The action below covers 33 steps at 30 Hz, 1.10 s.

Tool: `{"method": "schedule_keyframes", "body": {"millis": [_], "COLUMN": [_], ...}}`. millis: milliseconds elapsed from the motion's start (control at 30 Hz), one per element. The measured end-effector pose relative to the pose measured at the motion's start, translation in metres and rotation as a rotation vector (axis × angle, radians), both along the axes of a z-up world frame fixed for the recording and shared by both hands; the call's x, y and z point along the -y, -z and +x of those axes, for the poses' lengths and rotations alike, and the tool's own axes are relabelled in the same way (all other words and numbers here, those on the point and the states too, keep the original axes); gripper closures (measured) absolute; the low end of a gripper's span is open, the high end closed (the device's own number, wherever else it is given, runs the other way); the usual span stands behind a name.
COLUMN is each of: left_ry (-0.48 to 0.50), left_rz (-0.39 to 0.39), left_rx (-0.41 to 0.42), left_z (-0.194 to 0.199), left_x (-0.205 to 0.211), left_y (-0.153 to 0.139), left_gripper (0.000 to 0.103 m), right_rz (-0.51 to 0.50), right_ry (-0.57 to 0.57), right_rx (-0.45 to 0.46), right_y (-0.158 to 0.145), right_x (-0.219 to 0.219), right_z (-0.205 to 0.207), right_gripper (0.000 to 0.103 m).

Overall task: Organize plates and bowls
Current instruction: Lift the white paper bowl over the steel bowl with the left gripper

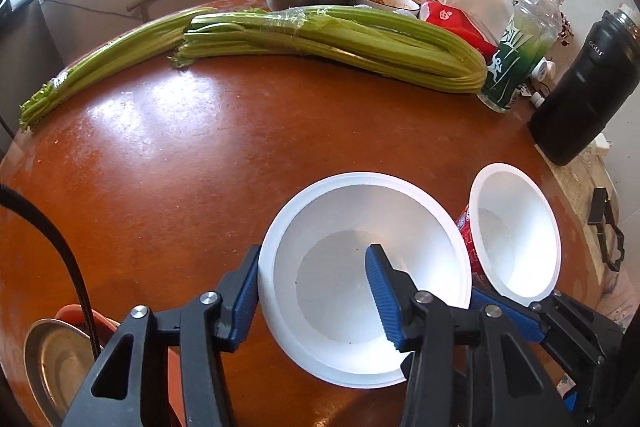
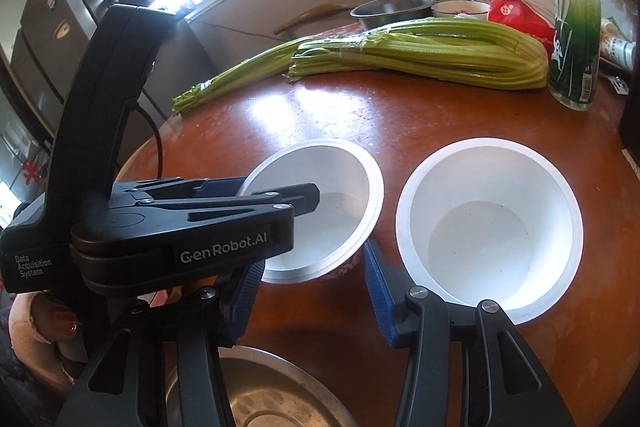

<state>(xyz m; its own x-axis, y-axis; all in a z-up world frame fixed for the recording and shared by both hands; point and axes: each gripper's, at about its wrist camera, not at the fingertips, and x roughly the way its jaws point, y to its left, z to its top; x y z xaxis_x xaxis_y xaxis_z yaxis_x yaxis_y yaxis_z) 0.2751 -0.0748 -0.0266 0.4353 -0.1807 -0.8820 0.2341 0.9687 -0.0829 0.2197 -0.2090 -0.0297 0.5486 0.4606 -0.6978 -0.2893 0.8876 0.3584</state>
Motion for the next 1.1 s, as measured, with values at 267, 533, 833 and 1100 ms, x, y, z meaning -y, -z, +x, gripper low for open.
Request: {"method": "schedule_keyframes", "body": {"millis": [267,533,833,1100], "left_ry": [-0.005,0.003,-0.007,-0.005], "left_rz": [-0.011,-0.003,-0.007,-0.001], "left_rx": [0.011,0.056,0.107,0.181], "left_z": [-0.004,-0.019,-0.039,-0.067], "left_x": [-0.005,-0.004,-0.008,-0.009], "left_y": [-0.004,-0.020,-0.042,-0.073], "left_gripper": [0.060,0.060,0.060,0.060], "right_rz": [-0.015,-0.012,-0.021,-0.020], "right_ry": [0.000,-0.015,-0.033,-0.040], "right_rx": [0.029,0.051,0.106,0.171], "right_y": [-0.004,-0.013,-0.034,-0.060], "right_x": [-0.001,-0.005,-0.009,-0.010], "right_z": [-0.002,-0.012,-0.031,-0.060], "right_gripper": [0.051,0.052,0.052,0.052]}}
